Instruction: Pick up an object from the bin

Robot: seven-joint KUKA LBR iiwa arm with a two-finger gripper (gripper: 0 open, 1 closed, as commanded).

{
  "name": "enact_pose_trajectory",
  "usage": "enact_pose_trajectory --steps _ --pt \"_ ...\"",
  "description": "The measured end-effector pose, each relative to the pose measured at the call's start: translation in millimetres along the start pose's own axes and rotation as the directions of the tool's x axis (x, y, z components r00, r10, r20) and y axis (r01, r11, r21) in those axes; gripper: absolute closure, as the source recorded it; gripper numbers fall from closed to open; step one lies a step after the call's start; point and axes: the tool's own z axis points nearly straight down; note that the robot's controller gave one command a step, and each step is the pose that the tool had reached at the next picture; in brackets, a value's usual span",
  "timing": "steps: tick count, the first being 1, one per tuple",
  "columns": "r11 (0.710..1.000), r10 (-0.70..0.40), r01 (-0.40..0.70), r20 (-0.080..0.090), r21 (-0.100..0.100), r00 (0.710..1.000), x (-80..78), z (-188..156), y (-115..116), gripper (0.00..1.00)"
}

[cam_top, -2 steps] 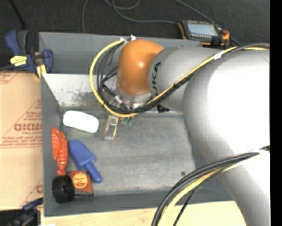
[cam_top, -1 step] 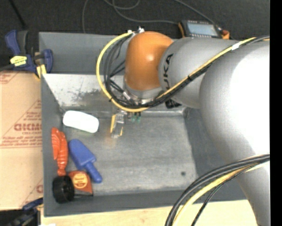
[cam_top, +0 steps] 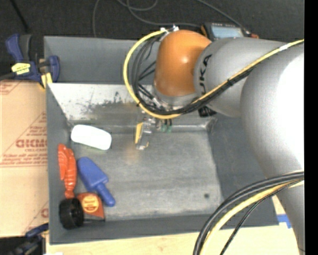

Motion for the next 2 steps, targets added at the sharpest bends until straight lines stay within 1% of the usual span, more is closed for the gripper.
enact_pose_trajectory --steps 1,2 --pt "1.000 0.003 -0.003 -0.028 0.009 1.000 22.8 -12 0 1.00" --pt "1.000 -0.013 0.013 0.005 -0.002 1.000 11.6 -29 7 1.00"
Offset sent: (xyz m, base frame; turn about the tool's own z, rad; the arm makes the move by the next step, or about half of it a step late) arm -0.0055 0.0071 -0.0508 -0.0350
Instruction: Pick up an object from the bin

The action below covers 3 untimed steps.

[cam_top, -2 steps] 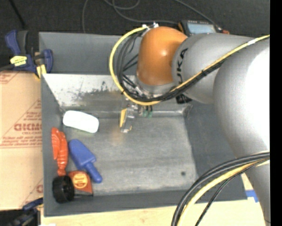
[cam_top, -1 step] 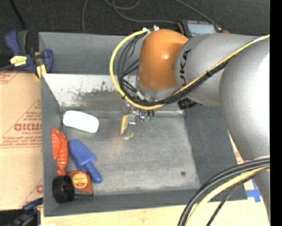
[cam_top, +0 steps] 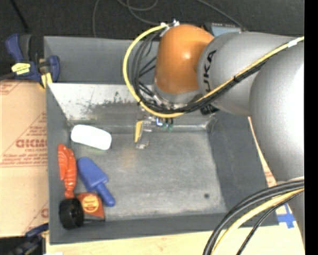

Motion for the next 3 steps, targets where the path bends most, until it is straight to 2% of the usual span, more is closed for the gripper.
enact_pose_trajectory --steps 1,2,3 --pt "1.000 -0.014 0.015 -0.031 0.008 0.999 9.2 -12 -19 1.00" --pt "0.999 -0.035 0.035 -0.015 0.005 0.999 -4.2 -62 21 1.00" --pt "0.999 -0.041 0.041 -0.014 0.003 0.999 -3.5 -68 35 1.00"
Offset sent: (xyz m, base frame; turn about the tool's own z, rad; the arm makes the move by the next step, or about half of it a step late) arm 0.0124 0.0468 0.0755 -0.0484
